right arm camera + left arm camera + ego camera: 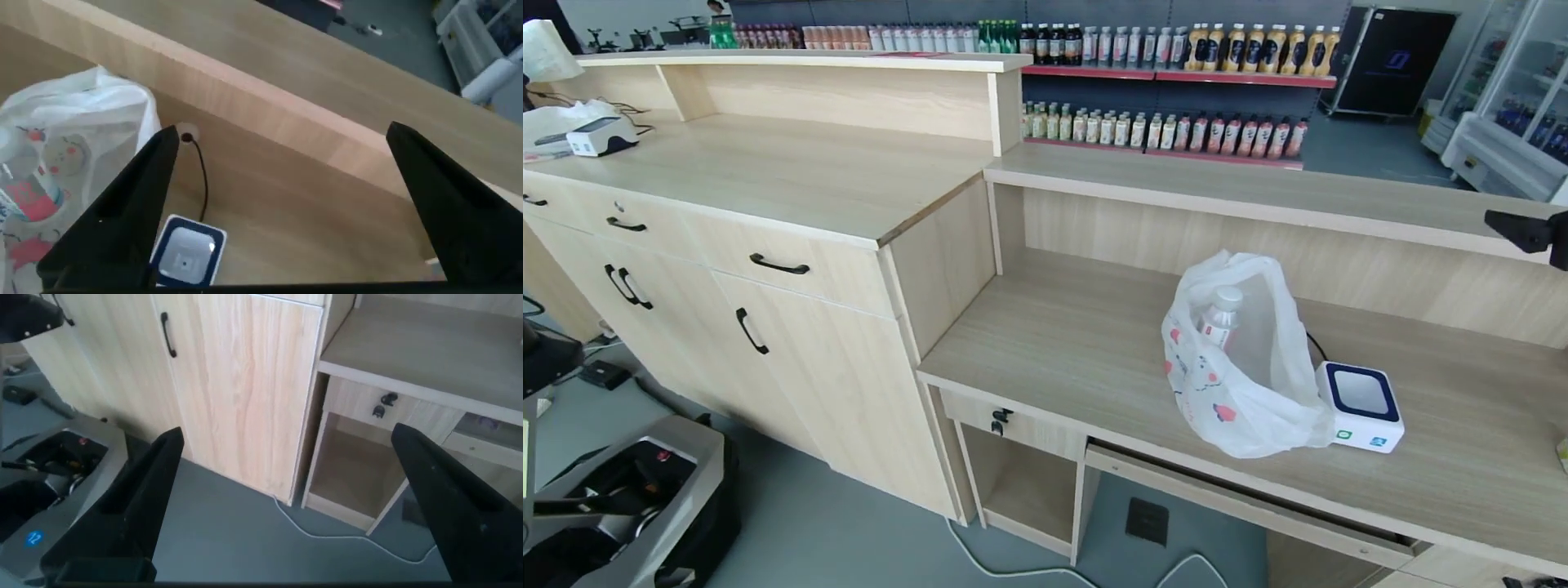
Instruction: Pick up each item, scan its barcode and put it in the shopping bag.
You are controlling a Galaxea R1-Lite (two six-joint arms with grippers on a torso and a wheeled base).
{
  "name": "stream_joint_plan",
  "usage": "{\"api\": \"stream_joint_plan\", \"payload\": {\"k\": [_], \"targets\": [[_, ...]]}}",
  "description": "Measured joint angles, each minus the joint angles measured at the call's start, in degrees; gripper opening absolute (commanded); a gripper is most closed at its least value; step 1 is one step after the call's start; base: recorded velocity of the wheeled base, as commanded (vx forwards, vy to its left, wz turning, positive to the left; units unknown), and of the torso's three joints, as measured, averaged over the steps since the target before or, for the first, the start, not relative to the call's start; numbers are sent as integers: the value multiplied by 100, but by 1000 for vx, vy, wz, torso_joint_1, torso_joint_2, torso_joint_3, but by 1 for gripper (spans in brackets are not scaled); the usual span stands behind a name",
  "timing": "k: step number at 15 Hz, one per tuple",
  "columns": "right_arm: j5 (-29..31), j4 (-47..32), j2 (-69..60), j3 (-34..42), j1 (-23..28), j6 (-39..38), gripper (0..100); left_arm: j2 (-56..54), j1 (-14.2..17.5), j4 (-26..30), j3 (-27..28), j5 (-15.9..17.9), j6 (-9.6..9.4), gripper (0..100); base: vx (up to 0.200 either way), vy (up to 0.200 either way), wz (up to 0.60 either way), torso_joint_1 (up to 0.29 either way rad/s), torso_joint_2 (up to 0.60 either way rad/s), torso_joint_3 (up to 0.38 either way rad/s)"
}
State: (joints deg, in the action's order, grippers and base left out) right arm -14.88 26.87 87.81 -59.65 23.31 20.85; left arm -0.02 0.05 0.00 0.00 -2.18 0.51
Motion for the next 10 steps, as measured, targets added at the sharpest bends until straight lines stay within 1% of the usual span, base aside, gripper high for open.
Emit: {"api": "stream_joint_plan", "payload": {"k": [2,3,4,5,6,7,8,10], "targets": [[477,-1891,-88,-1297,190,-383,100,0,2,0,0,0,0,100,0,0,-600,7,2,0],[736,-2619,-51,-1943,262,-605,100,0,5,0,0,0,0,100,0,0,0,0,0,0],[994,-3168,56,-2549,321,-837,100,0,5,0,0,0,0,100,0,0,0,0,0,0],[1193,-3496,262,-3089,397,-1025,100,0,0,2,0,0,0,100,0,0,0,0,0,0],[1334,-3630,527,-3522,527,-1124,100,0,2,0,0,2,0,100,0,0,0,0,0,0],[1409,-3688,751,-3782,686,-1135,100,0,2,0,0,2,0,100,0,0,0,0,0,0],[1453,-3740,972,-3958,916,-1073,100,0,5,0,0,0,0,100,0,0,0,0,0,0],[1484,-3749,1309,-4055,1464,-856,100,0,0,0,0,-2,0,100,0,0,0,0,0,0]]}}
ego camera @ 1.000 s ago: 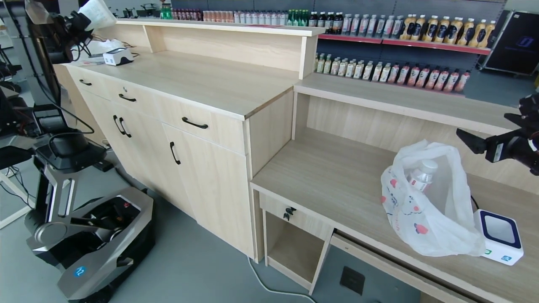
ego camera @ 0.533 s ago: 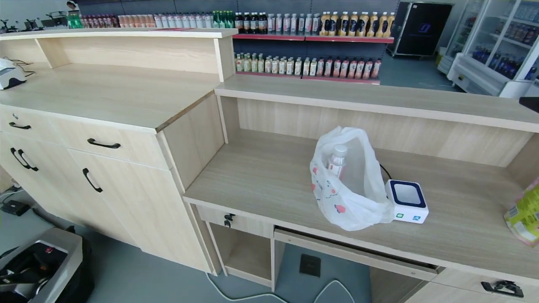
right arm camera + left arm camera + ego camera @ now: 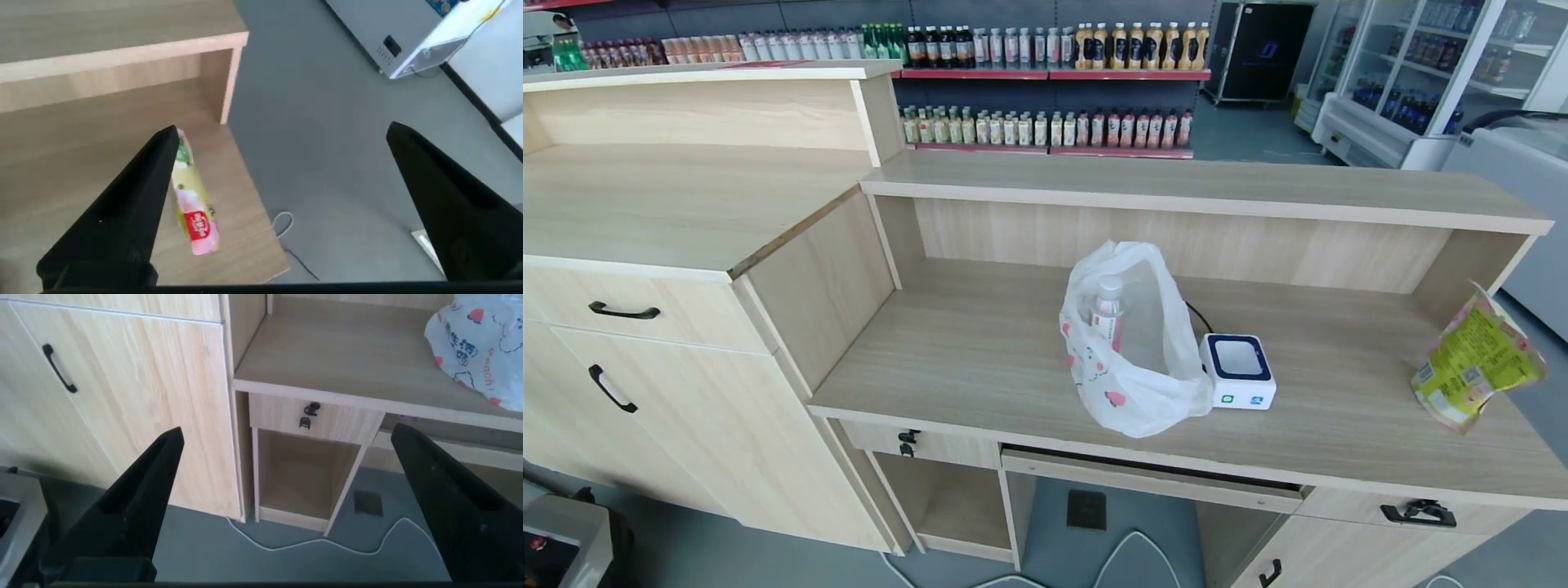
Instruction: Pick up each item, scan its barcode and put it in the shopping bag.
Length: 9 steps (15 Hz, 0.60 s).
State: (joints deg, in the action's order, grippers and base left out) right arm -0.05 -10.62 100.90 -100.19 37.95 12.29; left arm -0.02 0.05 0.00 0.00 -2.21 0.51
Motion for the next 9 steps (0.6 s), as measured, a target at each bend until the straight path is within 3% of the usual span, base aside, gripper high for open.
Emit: {"api": "stream_joint_plan", "payload": {"k": [4,9], "targets": [[0,-9,561,273,678,265,100,0,5,0,0,2,0,100,0,0,0,0,0,0],[-118,2,1250,339,789,265,100,0,0,0,0,0,0,100,0,0,0,0,0,0]]}}
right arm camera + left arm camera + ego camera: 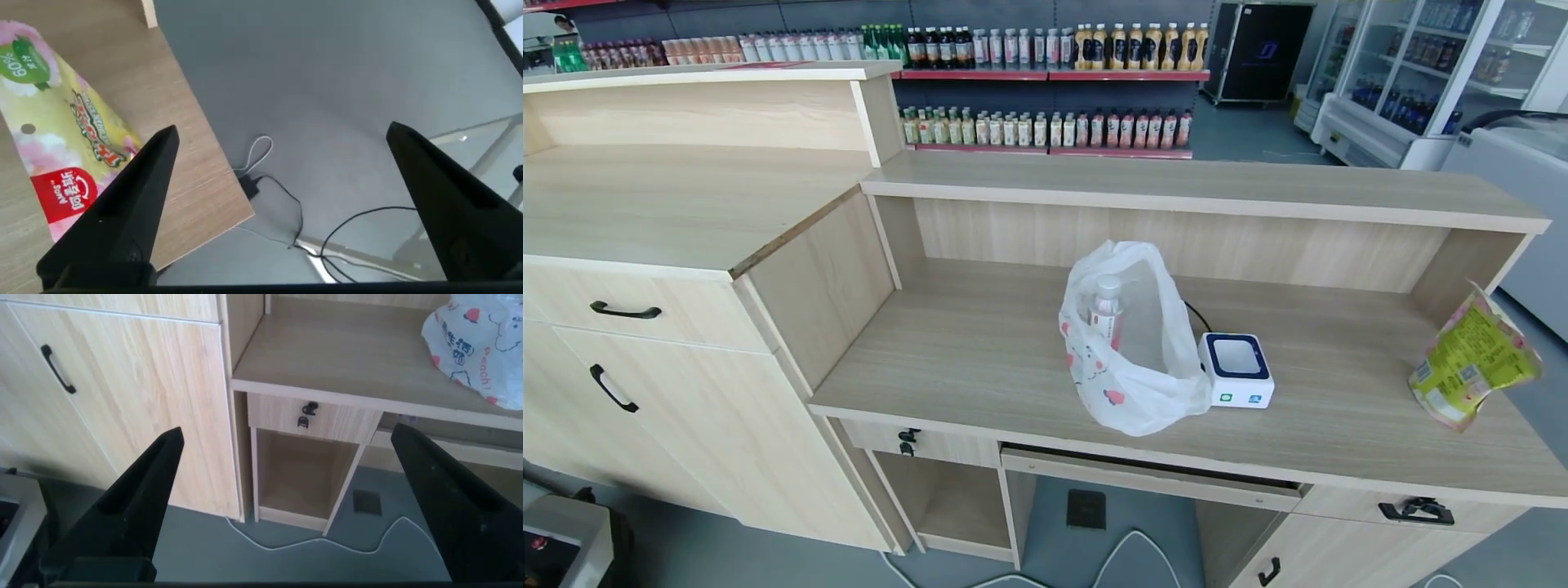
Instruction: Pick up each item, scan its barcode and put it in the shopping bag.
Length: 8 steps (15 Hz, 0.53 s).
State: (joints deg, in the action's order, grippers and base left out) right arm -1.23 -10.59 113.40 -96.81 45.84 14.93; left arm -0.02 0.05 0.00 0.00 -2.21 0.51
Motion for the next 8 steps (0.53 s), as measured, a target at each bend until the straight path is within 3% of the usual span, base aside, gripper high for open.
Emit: {"api": "stream_joint_plan", "payload": {"k": [8], "targets": [[-1673,113,802,-134,-397,6,100,0,0,0,0,2,-2,100,0,0,0,0,0,0]]}}
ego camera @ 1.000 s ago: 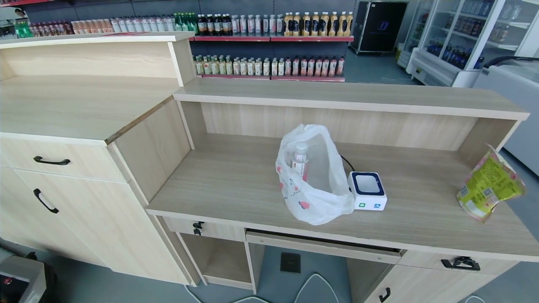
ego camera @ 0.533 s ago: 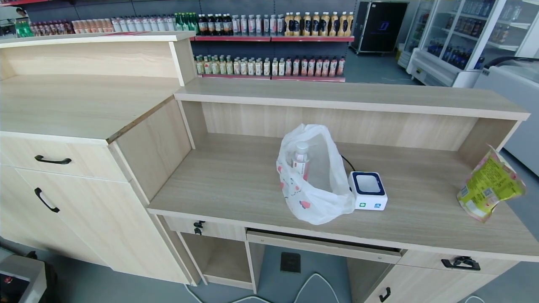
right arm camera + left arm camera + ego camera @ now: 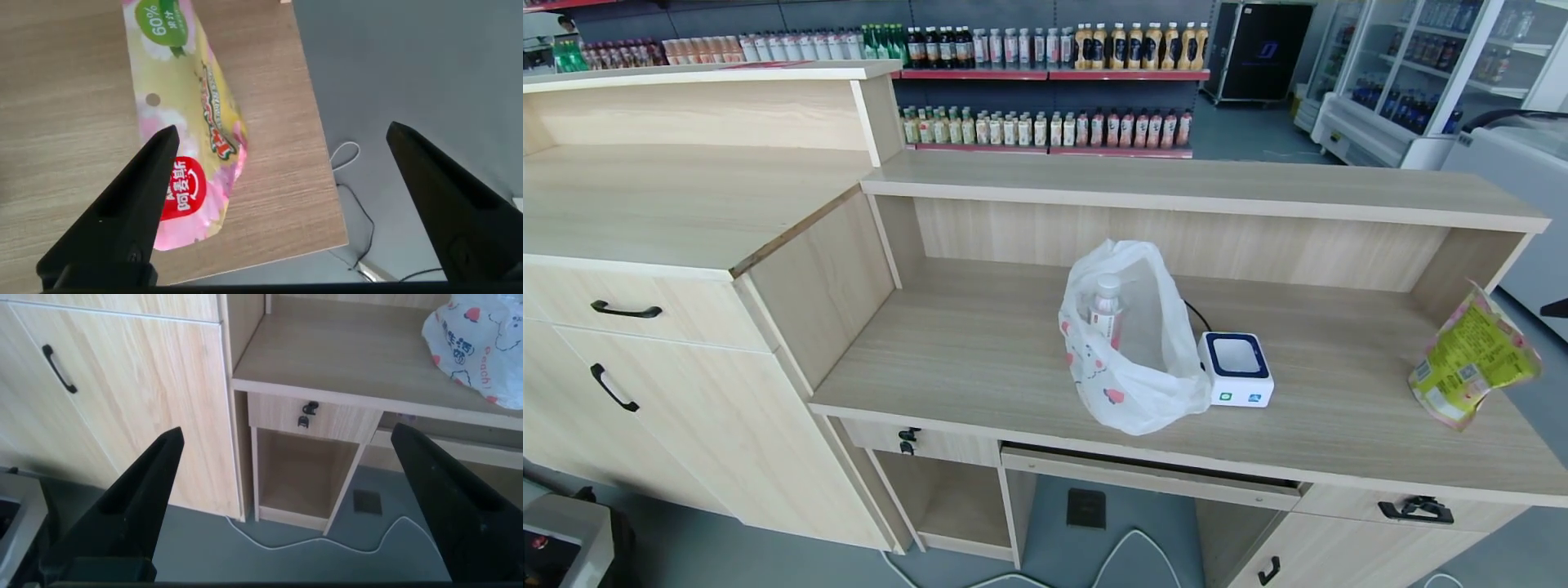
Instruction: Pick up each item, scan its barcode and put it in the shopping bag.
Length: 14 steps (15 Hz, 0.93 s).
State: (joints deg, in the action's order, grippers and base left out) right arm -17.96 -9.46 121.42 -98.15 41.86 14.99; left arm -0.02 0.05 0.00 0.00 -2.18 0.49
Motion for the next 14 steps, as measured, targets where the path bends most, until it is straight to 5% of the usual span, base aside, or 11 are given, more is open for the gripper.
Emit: {"api": "stream_joint_plan", "payload": {"k": [14], "targets": [[-678,282,841,-202,-441,17,100,0,5,0,0,-2,2,100,0,0,0,0,0,0]]}}
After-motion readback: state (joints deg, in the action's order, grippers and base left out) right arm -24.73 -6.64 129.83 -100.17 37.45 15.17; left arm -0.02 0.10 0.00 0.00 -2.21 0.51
